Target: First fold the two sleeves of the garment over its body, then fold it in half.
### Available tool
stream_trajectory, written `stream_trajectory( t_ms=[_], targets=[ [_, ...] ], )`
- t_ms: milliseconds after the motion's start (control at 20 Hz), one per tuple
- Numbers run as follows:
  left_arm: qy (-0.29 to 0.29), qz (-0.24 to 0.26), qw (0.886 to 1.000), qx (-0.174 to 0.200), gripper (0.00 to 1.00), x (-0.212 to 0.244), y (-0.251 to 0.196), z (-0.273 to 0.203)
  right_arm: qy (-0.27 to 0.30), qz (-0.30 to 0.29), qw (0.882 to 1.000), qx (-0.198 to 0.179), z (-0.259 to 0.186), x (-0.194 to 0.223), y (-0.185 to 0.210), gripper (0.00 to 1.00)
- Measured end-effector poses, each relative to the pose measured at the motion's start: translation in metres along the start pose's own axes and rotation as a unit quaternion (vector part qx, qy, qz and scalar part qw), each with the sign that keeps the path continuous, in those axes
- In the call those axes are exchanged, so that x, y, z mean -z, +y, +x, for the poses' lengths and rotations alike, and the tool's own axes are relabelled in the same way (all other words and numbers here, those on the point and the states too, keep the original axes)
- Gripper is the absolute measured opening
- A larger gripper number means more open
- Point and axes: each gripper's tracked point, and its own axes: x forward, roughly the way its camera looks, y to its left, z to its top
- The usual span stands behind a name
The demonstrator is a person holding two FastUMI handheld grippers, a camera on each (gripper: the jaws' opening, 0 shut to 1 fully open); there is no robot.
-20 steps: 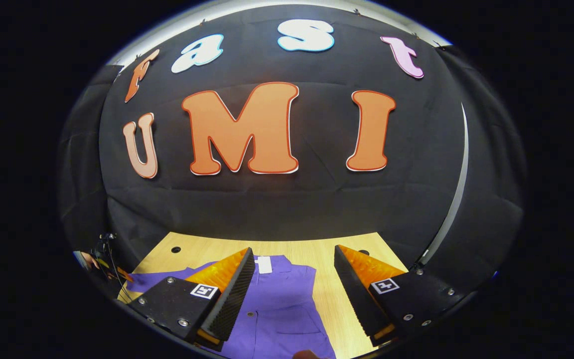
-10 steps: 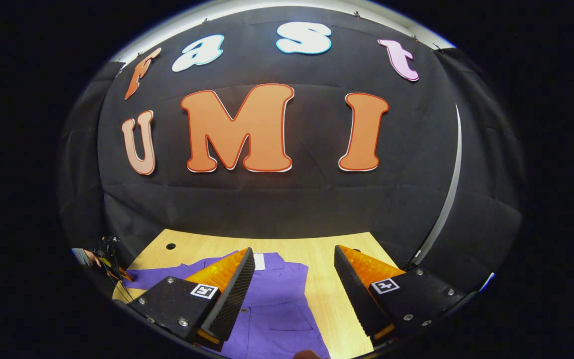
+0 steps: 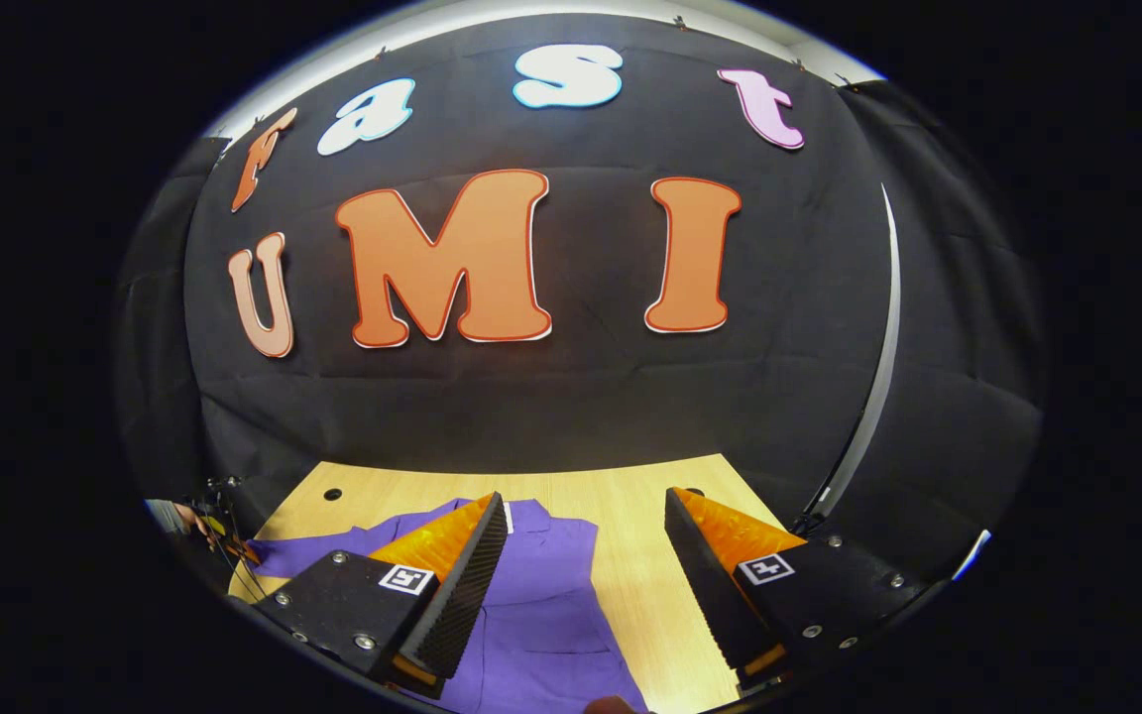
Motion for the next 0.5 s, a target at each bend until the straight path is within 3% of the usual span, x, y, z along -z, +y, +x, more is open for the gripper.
stream_trajectory(
  t_ms=[500],
  targets=[
    [-0.081, 0.106, 0.99, 0.038, 0.08, -0.011, -0.075, -0.099, -0.002, 0.019, 1.0, -0.017, 0.007, -0.005, -0.026, 0.96]
  ],
)
